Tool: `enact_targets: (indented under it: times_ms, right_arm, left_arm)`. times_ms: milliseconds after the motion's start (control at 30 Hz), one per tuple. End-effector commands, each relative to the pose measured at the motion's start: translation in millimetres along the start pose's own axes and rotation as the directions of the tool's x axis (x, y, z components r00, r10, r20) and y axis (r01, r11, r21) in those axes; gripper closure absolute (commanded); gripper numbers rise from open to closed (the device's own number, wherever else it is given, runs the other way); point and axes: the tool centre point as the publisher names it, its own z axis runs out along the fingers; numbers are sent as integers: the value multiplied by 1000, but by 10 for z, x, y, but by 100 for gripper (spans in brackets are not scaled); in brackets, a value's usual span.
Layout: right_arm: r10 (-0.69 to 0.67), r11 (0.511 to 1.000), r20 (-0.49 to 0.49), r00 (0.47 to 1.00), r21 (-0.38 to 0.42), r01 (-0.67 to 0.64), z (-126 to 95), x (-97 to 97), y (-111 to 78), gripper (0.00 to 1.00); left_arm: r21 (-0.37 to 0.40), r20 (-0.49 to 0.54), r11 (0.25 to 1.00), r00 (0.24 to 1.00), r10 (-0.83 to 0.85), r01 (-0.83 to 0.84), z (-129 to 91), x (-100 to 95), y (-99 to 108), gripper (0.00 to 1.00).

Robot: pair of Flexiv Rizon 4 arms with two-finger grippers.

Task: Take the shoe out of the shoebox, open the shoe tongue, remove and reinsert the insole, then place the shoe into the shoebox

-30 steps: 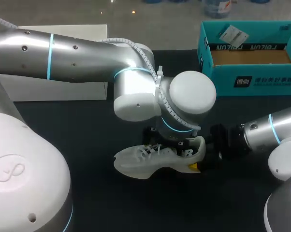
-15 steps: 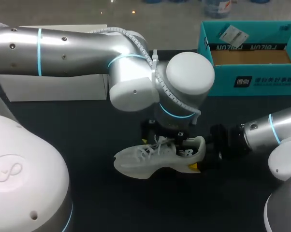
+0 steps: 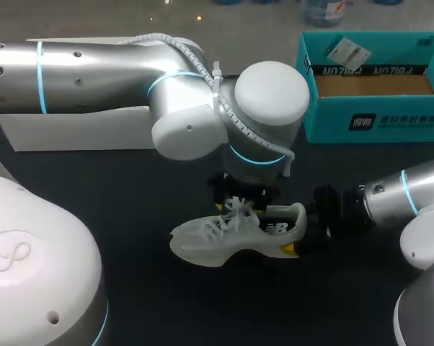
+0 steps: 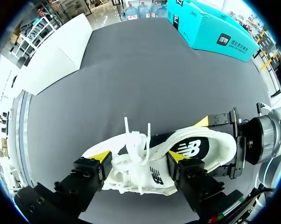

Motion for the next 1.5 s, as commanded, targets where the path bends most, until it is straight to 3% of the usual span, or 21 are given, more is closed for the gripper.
enact_targets:
  times_ms: [33,200,500,667,1133,1233,1367,1500]
  right_arm:
    - [1,1000,1,1000,6,-1,81,36,-52,100]
    - [1,1000,1,1000,6,-1,81,36,-52,100]
    - [1,1000,1,1000,6,-1,81,36,-52,100]
    - [1,1000,1,1000,6,-1,81,36,-52,100]
    - [1,1000,1,1000,6,-1,81,36,-52,100]
    - [1,1000,1,1000,6,-1,81,36,-52,100]
    - [1,1000,1,1000,6,-1,81,36,-52,100]
    - [1,1000,1,1000,6,-1,81,36,-52,100]
  left_arm:
    - [0,2,1000,1000,4,-4,-39,-28,8,31]
    - [-4,10,1000,1000,16,-16,-77,-27,17,35]
    - [-7,7,1000,1000,26,-26,-160,-45,37,52]
    - [-7,9,1000,1000,29,-29,-189,-53,42,50]
    - [-2,26,999,999,46,-45,-236,-29,54,33]
    - [-4,29,999,998,47,-47,-230,-14,65,38]
    - [-13,35,999,998,47,-47,-208,-7,69,53]
    - [-9,35,999,998,42,-42,-238,-32,71,57]
